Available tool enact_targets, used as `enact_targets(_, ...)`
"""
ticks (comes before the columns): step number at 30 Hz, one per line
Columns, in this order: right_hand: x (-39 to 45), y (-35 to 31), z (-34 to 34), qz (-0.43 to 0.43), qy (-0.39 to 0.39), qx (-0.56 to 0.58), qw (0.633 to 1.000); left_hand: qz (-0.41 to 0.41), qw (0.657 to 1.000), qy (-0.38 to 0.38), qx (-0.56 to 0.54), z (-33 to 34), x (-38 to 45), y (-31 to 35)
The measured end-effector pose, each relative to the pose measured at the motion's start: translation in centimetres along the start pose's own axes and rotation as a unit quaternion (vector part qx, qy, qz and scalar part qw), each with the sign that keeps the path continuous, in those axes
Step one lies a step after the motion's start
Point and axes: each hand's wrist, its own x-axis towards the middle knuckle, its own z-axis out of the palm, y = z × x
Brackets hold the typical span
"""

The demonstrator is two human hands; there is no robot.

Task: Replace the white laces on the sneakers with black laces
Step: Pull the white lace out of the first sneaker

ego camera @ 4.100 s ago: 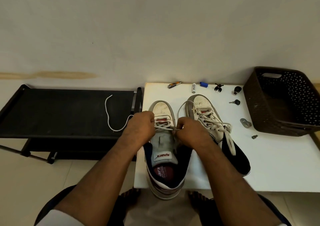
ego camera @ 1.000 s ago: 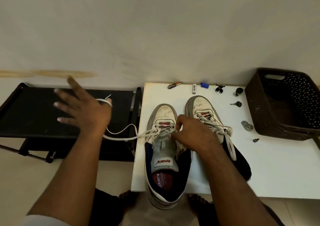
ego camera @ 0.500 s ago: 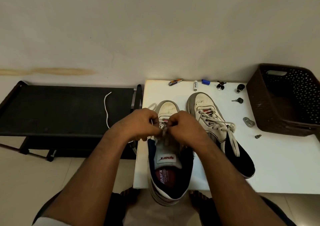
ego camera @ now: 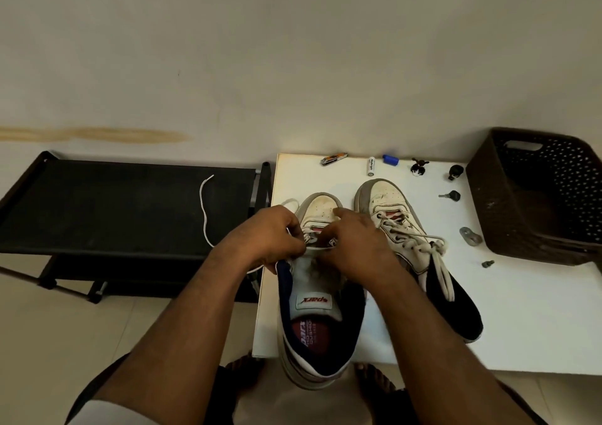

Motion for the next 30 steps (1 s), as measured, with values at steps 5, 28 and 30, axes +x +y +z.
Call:
enact_targets(5, 0.6, -0.1, 0.6, -0.003, 0.010, 0.111, 0.994, -0.006, 1.000, 0.006, -0.015, -0.2, -0.3, 0.0)
enact_targets(28, 0.9, 0.2, 0.3, 0.000, 0.157, 0.168, 0.973, -0.013, 1.000, -0.001, -0.019, -0.7, -0.6, -0.3)
enact_targets(30, 0.7, 0.4, -0.5, 0.046, 0.286, 0.333, 0.897, -0.015, 1.000, 0.002, -0.023, -0.8, -0.6, -0.3)
